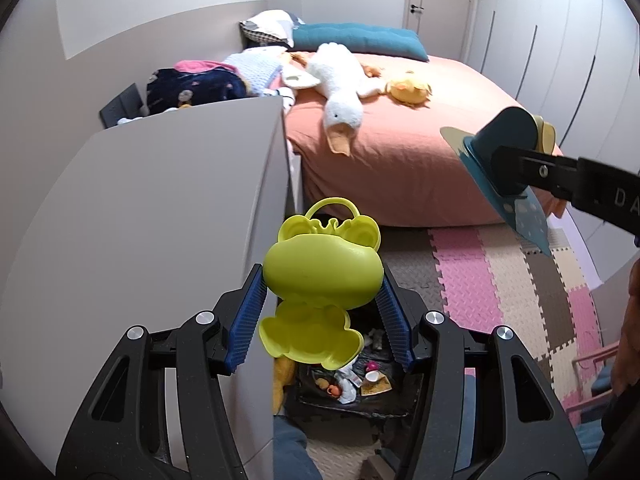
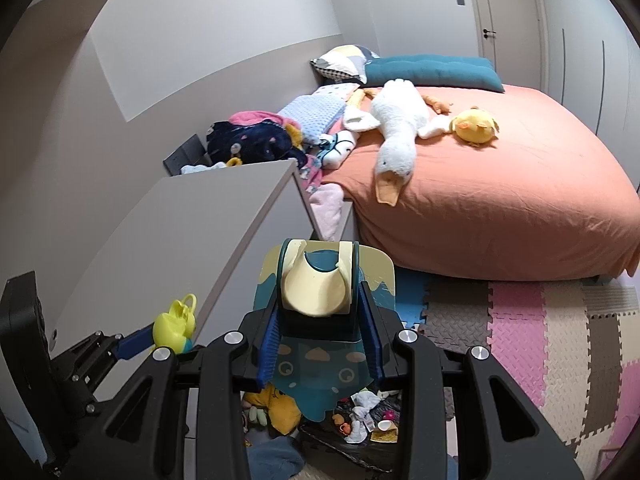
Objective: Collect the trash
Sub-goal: 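Lift and carry the yellow-green toy and teal cup toy over the black bin, then open both tools to drop the two toys into the bin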
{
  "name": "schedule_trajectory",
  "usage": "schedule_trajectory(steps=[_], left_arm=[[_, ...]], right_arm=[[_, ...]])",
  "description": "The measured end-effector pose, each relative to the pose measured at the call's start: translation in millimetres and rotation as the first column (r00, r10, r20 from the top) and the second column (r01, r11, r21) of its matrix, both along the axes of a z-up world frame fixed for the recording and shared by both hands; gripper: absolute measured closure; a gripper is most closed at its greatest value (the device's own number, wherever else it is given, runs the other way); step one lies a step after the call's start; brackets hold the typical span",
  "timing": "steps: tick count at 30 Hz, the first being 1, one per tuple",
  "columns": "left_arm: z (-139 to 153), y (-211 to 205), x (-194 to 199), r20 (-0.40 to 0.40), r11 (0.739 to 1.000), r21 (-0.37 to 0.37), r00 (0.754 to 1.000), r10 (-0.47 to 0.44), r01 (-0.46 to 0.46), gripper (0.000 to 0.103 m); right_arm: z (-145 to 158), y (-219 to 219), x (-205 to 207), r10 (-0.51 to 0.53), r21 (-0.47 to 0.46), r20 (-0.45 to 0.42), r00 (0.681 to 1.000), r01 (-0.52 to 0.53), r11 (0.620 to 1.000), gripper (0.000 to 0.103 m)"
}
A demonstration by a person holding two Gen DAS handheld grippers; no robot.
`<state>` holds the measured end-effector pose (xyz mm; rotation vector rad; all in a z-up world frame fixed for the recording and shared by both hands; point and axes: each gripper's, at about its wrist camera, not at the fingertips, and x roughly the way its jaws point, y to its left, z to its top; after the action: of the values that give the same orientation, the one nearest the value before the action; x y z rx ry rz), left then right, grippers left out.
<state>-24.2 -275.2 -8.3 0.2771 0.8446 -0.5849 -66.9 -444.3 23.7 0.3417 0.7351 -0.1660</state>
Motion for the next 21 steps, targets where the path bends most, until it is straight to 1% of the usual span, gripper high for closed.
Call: schedule_trajectory(steps=[12, 18, 21], left_arm=[[-3, -27, -1, -0.013, 0.998, 0.003, 0.998, -0.056, 0.056, 0.049], [-6, -31, 2, -0.024, 0.997, 0.003, 0.997, -0.072, 0.072, 0.049], [-11, -32, 5, -0.043, 0.996, 0.012, 0.995, -0.085, 0.086, 0.049]], right_arm=[[-6, -23, -3, -0.043, 0.000, -0.017, 0.999, 0.043, 0.999, 0.066], [-11, -27, 1, -0.054, 0.001, -0.032, 0.998, 0.054, 0.999, 0.066], [-14, -24, 6, -0.051, -0.003, -0.048, 0.998, 0.050, 0.999, 0.066]])
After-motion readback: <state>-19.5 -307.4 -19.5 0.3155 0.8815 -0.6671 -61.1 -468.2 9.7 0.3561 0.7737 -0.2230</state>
